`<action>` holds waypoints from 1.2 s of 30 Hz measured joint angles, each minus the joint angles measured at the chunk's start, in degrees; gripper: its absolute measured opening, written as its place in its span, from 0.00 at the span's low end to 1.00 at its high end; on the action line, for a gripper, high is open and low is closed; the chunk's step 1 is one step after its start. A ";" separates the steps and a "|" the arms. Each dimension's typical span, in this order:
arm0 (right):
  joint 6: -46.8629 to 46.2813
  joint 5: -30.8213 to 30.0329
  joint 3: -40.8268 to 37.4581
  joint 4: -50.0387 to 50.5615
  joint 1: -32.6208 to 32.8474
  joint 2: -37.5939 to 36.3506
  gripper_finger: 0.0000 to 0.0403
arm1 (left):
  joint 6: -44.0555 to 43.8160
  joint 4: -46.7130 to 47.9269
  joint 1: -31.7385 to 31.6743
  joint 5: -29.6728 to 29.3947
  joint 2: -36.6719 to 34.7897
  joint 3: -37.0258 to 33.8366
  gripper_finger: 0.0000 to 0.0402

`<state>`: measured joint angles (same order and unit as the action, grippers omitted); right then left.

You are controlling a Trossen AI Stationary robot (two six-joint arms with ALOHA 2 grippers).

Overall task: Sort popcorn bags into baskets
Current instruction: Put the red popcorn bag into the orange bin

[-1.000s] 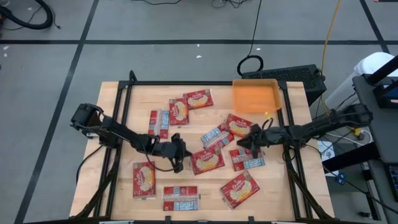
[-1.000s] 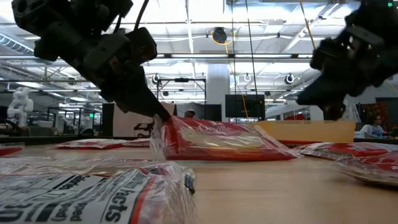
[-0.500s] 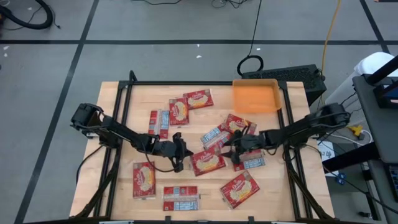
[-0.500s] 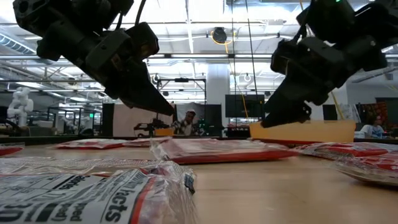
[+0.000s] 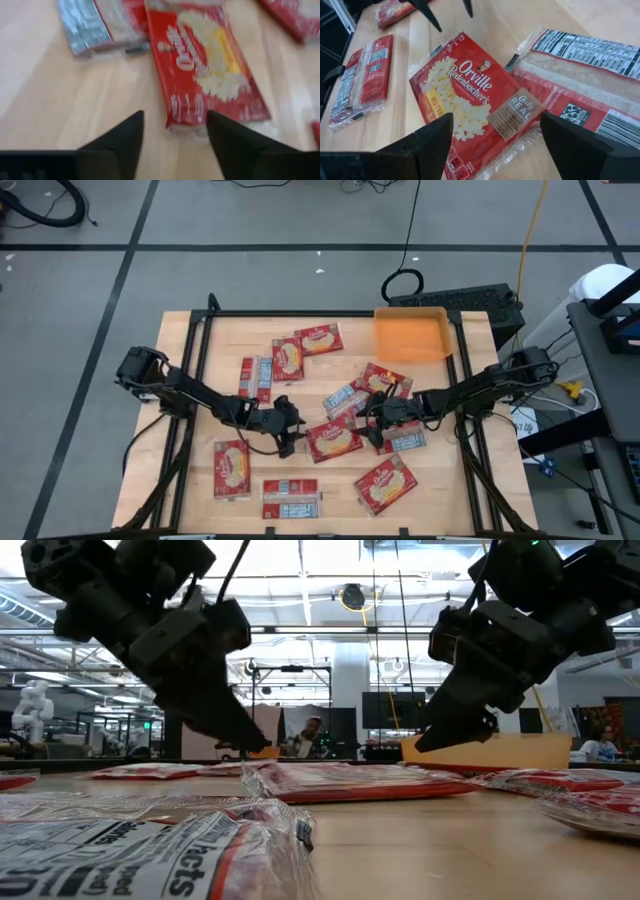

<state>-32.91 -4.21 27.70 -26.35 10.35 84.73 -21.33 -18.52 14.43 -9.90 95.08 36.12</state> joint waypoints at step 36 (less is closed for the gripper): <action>4.06 -5.07 7.64 8.00 4.14 -3.21 0.71 | 25.95 -17.51 -1.22 -5.38 -0.69 -0.04 0.00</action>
<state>-28.85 -9.28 35.35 -18.35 14.49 81.52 4.62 -36.03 13.21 -15.28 94.39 36.07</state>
